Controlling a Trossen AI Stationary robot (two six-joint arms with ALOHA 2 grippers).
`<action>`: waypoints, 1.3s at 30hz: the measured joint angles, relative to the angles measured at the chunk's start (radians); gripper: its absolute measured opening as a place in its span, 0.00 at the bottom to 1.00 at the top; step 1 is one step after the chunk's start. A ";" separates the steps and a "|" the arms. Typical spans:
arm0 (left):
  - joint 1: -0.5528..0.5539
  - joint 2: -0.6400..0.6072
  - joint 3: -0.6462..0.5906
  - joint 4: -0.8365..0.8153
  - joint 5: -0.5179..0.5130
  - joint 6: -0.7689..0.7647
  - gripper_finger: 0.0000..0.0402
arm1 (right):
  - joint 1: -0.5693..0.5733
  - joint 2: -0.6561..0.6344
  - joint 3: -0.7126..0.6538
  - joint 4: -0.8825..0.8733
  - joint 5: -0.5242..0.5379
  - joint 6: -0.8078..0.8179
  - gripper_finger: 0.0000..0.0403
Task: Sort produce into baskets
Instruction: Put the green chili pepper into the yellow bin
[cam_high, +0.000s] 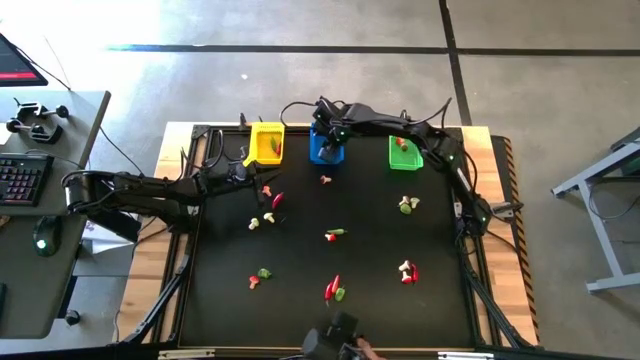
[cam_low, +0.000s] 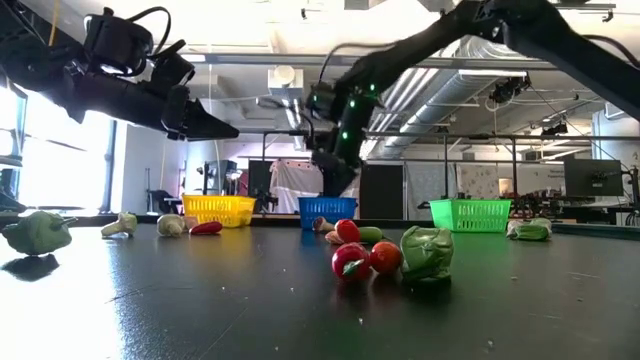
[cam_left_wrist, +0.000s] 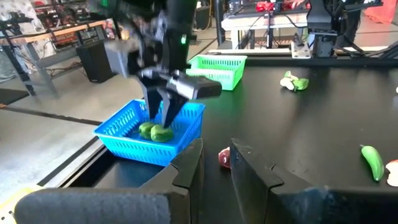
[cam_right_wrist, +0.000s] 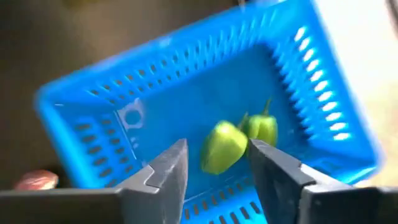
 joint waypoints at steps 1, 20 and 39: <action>0.000 0.000 0.000 0.000 0.000 0.000 0.16 | 0.007 -0.013 -0.001 0.011 0.010 -0.005 0.37; 0.000 0.000 0.000 -0.011 0.000 -0.007 0.16 | 0.174 -0.317 -0.535 0.536 0.053 0.216 0.00; 0.000 0.000 0.000 0.006 0.000 -0.004 0.16 | 0.504 -0.712 -1.159 0.822 0.085 0.507 0.00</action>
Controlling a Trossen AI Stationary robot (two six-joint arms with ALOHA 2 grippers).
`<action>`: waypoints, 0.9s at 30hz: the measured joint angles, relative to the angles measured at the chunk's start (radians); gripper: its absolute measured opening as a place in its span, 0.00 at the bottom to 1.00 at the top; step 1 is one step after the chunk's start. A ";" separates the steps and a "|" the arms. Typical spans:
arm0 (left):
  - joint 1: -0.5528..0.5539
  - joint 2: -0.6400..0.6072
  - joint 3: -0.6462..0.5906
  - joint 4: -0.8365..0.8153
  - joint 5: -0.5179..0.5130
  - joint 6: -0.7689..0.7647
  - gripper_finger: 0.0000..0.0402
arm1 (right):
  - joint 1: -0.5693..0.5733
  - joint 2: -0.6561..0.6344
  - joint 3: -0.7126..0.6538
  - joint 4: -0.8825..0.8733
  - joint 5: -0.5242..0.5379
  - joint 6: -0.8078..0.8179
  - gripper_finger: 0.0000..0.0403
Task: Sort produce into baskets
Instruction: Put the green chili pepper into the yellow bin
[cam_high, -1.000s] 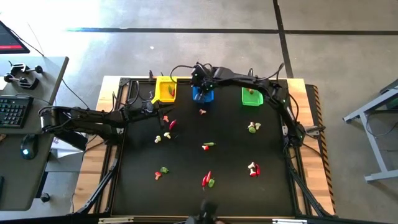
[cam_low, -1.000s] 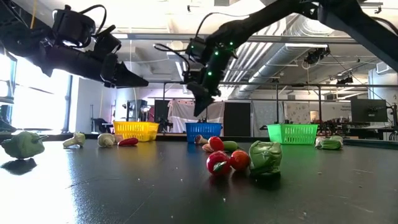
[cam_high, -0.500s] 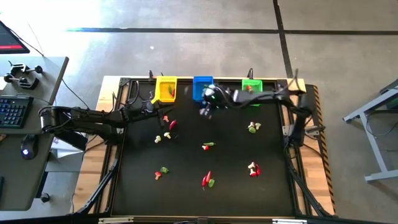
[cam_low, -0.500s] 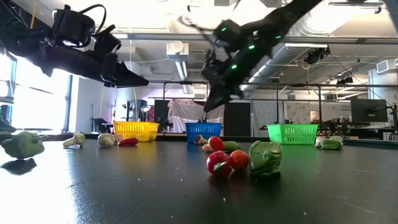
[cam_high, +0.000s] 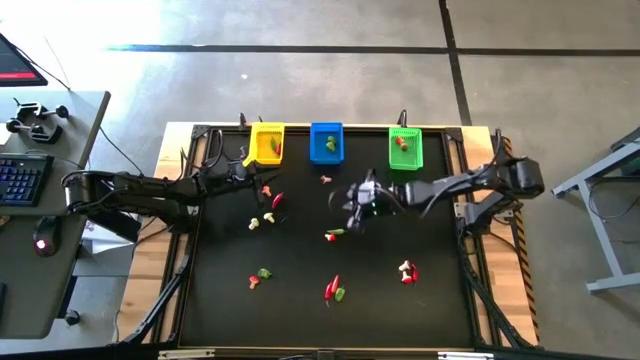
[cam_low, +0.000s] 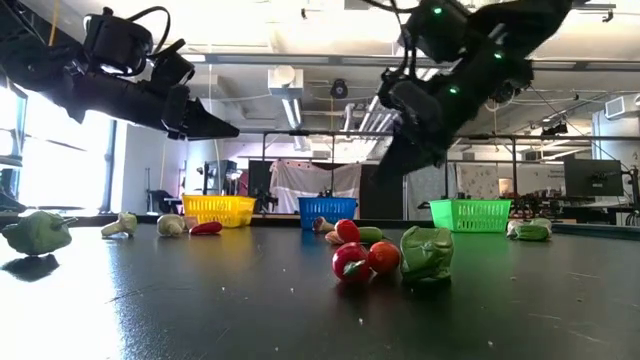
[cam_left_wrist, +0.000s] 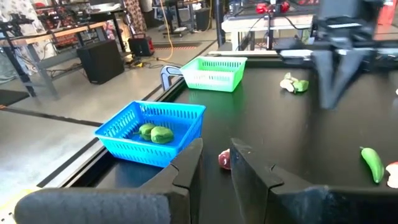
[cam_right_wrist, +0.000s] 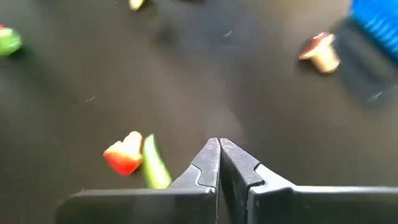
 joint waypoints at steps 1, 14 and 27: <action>0.000 0.000 0.000 0.000 0.000 -0.002 0.16 | 0.016 0.001 -0.016 0.015 0.000 0.002 0.01; 0.000 0.000 0.000 0.000 0.000 -0.031 0.16 | 0.073 0.109 -0.075 0.174 -0.081 -0.098 0.34; 0.000 0.000 0.000 -0.001 0.000 -0.033 0.16 | 0.074 0.209 -0.074 0.255 -0.101 -0.166 0.34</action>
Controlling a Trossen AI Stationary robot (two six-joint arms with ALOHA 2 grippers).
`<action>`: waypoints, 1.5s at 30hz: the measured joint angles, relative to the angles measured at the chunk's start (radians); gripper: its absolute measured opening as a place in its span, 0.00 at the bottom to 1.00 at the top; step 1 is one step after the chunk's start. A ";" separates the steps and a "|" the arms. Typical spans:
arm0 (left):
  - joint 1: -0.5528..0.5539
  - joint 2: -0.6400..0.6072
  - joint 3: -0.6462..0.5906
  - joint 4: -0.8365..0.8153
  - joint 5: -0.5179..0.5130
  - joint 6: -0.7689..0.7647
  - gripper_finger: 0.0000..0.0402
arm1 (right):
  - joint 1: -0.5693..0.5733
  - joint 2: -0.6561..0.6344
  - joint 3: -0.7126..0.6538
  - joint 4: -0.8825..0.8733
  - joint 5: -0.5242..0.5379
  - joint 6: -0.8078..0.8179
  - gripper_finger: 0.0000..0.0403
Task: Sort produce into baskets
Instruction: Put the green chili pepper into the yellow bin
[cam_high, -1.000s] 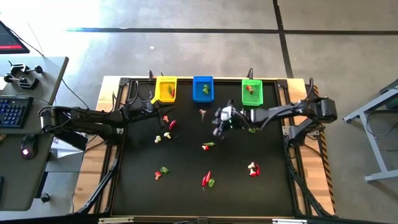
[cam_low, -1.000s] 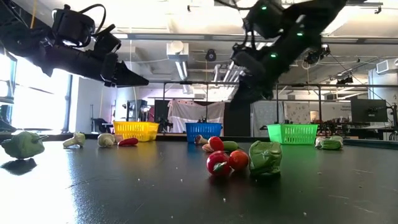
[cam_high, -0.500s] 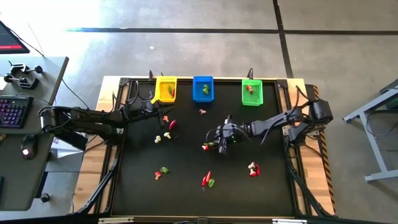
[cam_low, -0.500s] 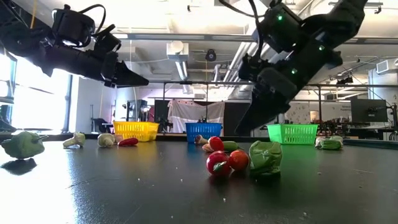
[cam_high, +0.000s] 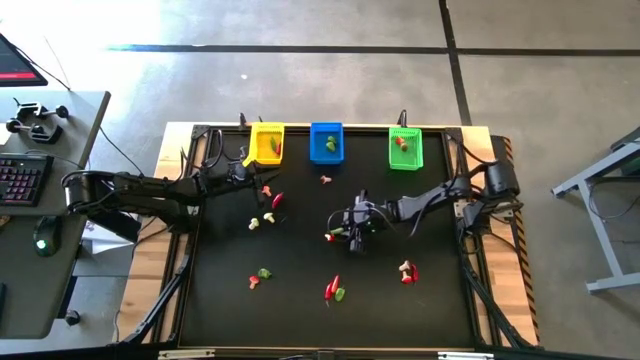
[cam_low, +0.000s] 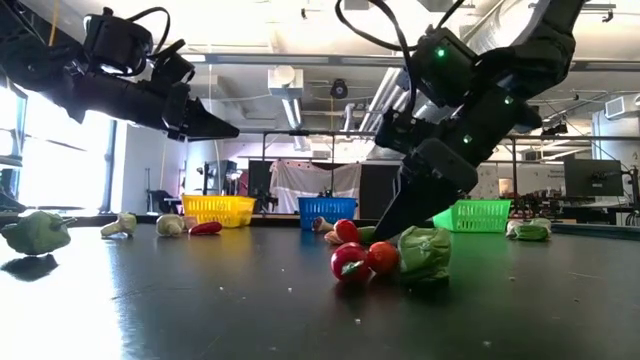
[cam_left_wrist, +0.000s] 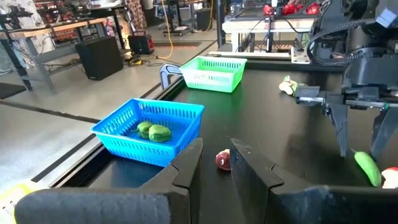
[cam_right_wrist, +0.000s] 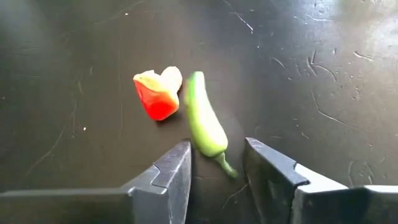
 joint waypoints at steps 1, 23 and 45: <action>0.000 0.000 0.000 0.000 0.000 0.000 0.16 | 0.000 0.005 0.001 0.006 0.000 -0.008 0.33; -0.001 0.000 0.000 -0.009 0.307 -0.063 0.16 | -0.014 0.002 0.000 0.139 -0.008 -0.028 0.01; -0.168 0.228 0.167 -0.114 0.303 -0.122 0.42 | -0.088 0.001 0.186 0.154 -0.003 -0.277 0.01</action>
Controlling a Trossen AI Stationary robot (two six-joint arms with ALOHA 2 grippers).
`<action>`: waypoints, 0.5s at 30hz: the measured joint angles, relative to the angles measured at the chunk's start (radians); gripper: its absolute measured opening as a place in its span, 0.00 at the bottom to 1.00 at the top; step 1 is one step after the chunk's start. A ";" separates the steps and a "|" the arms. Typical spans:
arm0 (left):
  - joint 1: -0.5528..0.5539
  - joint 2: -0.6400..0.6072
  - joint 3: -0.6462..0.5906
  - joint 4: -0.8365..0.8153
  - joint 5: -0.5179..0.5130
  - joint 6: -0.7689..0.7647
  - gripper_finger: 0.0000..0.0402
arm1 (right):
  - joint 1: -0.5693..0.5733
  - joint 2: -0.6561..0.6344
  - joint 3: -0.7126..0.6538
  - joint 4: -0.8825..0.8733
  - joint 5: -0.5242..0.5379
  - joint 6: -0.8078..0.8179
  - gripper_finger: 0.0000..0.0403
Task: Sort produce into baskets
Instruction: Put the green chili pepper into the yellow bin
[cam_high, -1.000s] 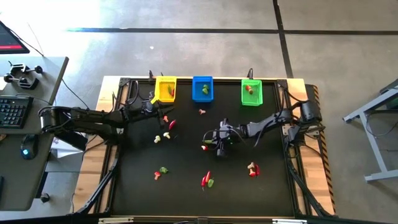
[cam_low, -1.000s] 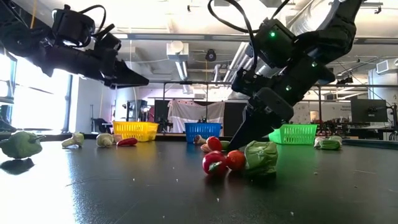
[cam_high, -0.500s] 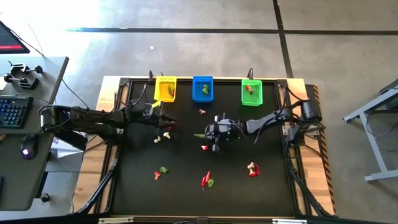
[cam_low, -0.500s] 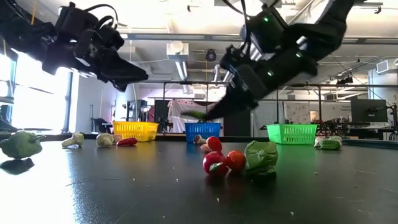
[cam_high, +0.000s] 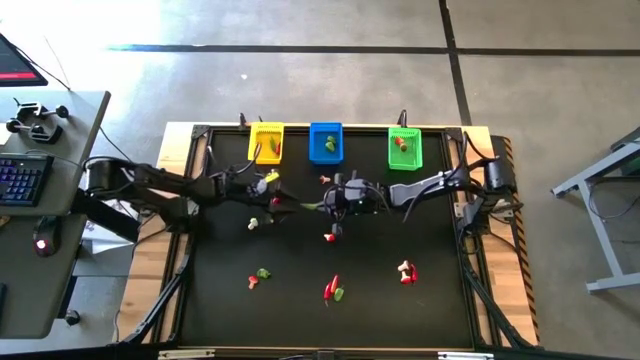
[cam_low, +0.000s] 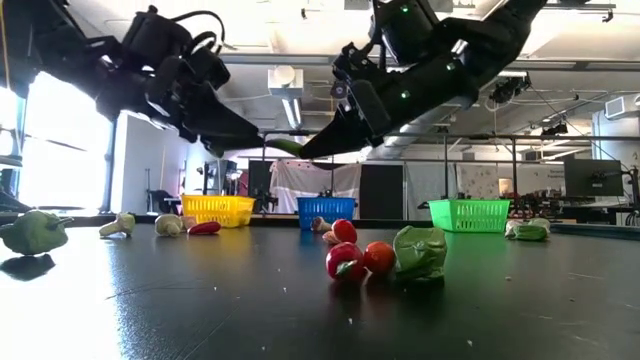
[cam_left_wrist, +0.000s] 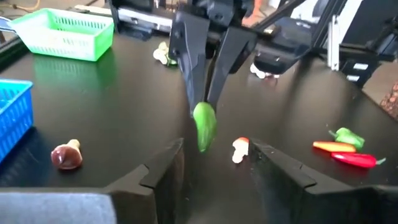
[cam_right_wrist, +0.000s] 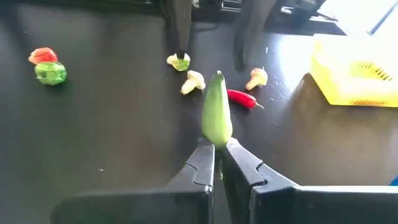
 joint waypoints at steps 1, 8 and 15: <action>-0.001 0.011 0.005 -0.001 0.000 0.000 0.43 | 0.000 0.000 0.000 0.000 0.000 0.000 0.01; -0.003 0.071 0.051 0.001 0.008 -0.008 0.41 | 0.000 0.000 0.000 0.005 0.000 0.000 0.01; -0.017 0.089 0.074 0.002 0.026 -0.012 0.35 | 0.000 0.000 0.000 0.008 -0.001 0.000 0.01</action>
